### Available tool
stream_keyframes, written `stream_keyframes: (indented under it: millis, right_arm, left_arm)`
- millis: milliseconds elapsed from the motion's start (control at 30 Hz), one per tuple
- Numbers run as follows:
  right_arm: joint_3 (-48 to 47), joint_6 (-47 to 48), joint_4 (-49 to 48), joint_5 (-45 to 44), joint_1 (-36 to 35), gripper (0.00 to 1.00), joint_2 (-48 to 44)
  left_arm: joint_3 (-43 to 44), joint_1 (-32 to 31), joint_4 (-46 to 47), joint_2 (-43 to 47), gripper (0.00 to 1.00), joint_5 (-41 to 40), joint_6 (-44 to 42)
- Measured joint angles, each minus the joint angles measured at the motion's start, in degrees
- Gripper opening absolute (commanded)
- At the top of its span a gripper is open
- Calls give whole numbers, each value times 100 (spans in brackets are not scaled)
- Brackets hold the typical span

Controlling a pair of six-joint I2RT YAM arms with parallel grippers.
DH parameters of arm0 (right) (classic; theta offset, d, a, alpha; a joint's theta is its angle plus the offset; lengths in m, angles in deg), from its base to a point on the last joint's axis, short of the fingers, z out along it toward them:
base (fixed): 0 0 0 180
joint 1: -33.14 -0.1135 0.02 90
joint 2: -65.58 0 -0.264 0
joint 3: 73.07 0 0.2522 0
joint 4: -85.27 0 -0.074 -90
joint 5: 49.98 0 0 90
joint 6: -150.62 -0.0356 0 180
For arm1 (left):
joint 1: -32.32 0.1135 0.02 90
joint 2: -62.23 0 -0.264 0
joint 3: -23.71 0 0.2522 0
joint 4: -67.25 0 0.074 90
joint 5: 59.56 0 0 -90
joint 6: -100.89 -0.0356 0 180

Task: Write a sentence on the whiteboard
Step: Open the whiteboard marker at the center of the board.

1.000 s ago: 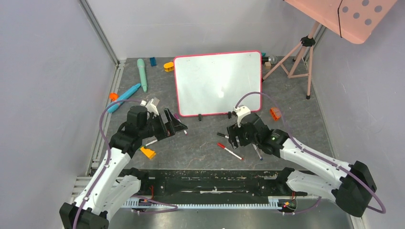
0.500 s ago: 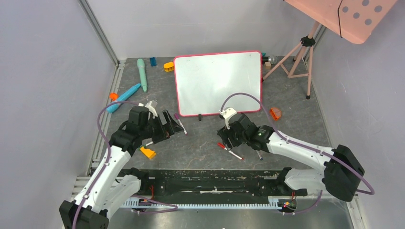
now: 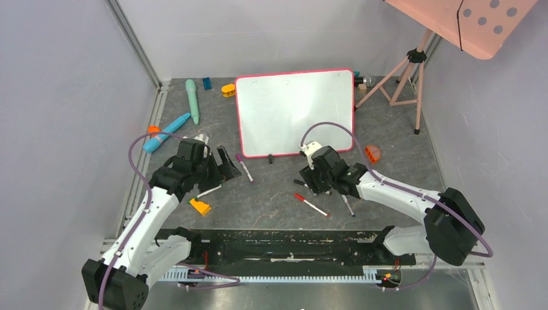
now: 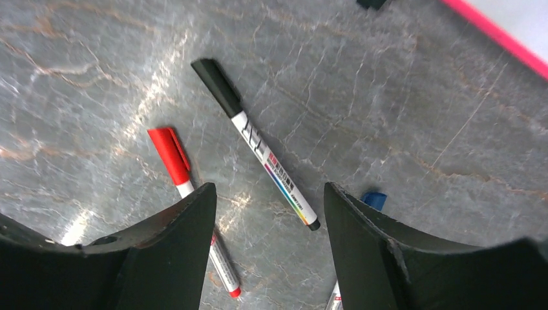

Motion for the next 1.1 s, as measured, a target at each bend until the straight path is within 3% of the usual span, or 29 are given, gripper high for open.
stream_keyframes:
  millis: [433, 500, 700, 767, 833, 867, 967, 1100]
  right_arm:
    - [146, 179, -92, 155, 17, 54, 603]
    - [153, 188, -146, 164, 17, 46, 708]
    - [216, 153, -297, 210, 107, 37, 890]
    - [216, 127, -326, 219, 129, 30, 951]
    - [216, 96, -382, 247, 144, 9, 977]
    - [216, 85, -402, 269, 151, 6, 986]
    - [216, 66, -433, 271, 149, 0, 992]
    - [195, 66, -352, 304, 149, 0, 942]
  left_arm:
    - [0, -2, 149, 37, 99, 275, -170]
    - [0, -2, 149, 37, 100, 302, -203]
    - [0, -2, 201, 37, 100, 533, -254]
    - [2, -2, 278, 37, 100, 651, -256]
    - [0, -2, 350, 37, 100, 796, -258]
    - [0, -2, 404, 37, 100, 879, -256]
    - [-2, -2, 564, 33, 99, 1110, -256]
    - [-9, -9, 800, -61, 97, 1456, -245]
